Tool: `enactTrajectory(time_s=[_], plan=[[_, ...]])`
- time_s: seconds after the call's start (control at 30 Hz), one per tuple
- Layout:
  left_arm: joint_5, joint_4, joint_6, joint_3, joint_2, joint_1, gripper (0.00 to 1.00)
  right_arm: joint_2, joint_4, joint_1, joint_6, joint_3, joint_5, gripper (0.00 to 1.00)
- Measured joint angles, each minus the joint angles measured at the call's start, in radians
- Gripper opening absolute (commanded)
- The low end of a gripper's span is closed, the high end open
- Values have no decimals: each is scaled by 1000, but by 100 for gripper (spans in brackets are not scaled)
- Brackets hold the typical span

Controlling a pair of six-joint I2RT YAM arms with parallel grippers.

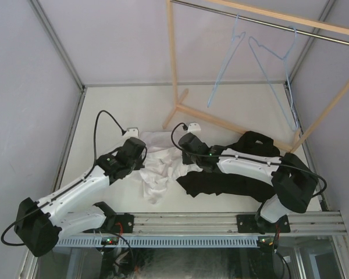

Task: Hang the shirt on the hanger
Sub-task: Adjust the shirt at the center of the board.

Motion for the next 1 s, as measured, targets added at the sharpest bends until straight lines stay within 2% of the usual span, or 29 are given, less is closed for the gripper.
enactTrajectory(time_s=[0.13,0.23,0.3,0.4,0.5,0.53,0.63,0.83,1.0], plan=[[-7,5,1,14,61,21,0,82,34,0,-6,32,-10,13],[12,8,9,18,65,24,0,108,26,5,-23,40,-20,31],[28,9,18,27,55,24,2,89,21,17,-47,41,-25,37],[50,10,35,49,19,24,11,18,6,37,-77,41,-25,43],[63,9,45,77,-18,24,32,-73,-6,61,-93,41,-13,49],[70,8,48,83,-31,24,38,-103,-11,68,-96,41,-11,54],[80,-3,53,86,-78,24,50,-169,-14,80,-108,38,-29,56],[79,-49,54,86,-167,25,59,-270,-46,107,-111,-30,-38,61],[77,-115,56,87,-216,26,67,-441,-82,136,-65,-167,-21,68]])
